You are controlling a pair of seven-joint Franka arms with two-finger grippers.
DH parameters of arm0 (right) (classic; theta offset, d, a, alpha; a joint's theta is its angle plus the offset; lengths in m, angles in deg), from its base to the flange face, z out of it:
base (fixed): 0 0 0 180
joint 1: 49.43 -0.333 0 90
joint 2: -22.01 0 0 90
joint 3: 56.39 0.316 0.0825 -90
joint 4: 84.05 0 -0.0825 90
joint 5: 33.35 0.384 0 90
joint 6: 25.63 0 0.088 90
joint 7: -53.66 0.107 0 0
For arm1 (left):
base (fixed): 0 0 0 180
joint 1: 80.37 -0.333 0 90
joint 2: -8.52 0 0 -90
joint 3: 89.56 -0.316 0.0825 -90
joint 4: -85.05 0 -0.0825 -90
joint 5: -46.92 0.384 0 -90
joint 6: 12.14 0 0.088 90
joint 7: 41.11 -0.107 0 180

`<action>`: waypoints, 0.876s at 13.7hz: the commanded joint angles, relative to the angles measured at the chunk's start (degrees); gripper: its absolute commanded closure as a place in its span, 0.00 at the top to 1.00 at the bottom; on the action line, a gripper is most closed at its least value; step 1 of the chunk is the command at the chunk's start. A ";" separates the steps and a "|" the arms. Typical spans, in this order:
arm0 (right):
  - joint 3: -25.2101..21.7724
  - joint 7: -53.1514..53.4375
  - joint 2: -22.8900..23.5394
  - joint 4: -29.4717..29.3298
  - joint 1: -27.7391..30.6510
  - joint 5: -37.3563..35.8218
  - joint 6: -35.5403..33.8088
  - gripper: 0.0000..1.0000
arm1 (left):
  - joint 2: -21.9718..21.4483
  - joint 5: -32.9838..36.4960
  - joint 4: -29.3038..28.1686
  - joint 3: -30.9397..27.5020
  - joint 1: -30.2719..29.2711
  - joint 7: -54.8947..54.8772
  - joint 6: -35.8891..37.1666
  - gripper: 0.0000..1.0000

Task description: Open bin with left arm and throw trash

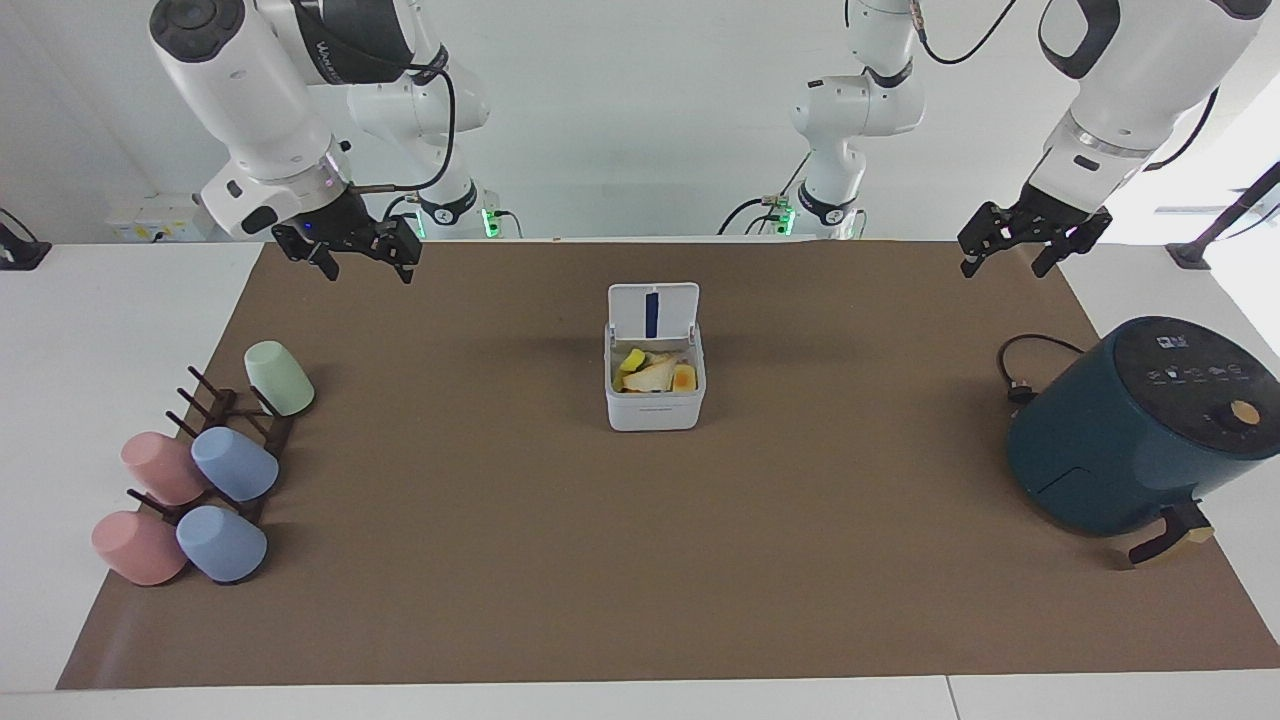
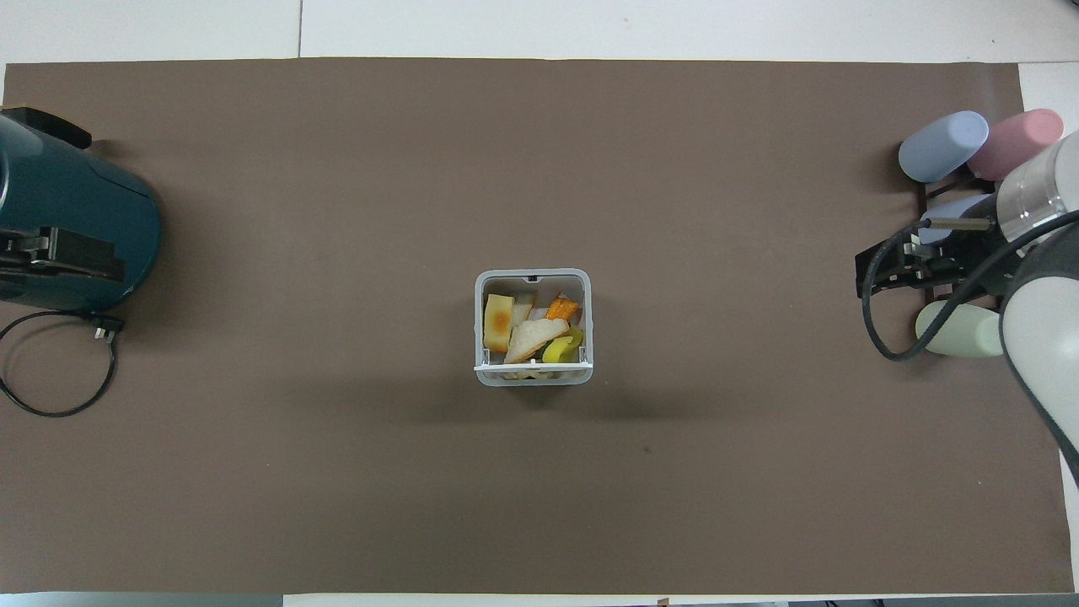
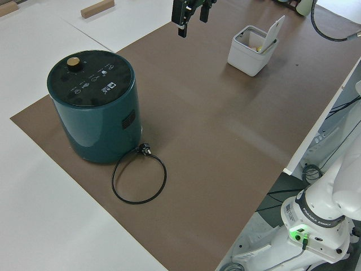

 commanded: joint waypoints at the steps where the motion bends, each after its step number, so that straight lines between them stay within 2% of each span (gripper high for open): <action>1: 0.25 -1.35 -3.04 2.86 -0.19 -1.71 0.61 1.00 | -0.78 -0.24 0.00 0.31 0.44 0.15 0.50 1.00; 3: -0.28 -2.58 -3.13 3.03 -0.27 -1.71 1.50 1.00 | -0.87 -0.24 -0.26 0.49 2.54 1.29 0.24 1.00; 4: -0.37 -2.67 -3.04 3.03 -0.19 -1.79 2.19 1.00 | -1.04 -0.24 -1.05 0.40 5.08 3.12 -0.37 0.55; 5: -0.46 -3.28 -2.70 2.77 -0.01 -1.80 3.68 1.00 | -1.57 -0.24 -1.58 0.40 7.02 4.45 -0.81 0.05; 6: -0.54 -4.68 -2.69 2.77 0.34 -1.80 4.21 1.00 | -2.53 -0.24 -3.58 0.49 9.99 5.68 -1.08 0.00; 9: -0.98 -5.39 -2.16 1.98 1.04 -1.88 3.78 1.00 | -5.78 -0.33 -10.35 0.84 18.52 10.67 -7.47 0.00; 12: -1.77 -6.71 -2.34 2.06 1.92 -1.88 2.64 1.00 | -7.46 -0.41 -15.46 0.84 28.80 23.94 -14.16 0.00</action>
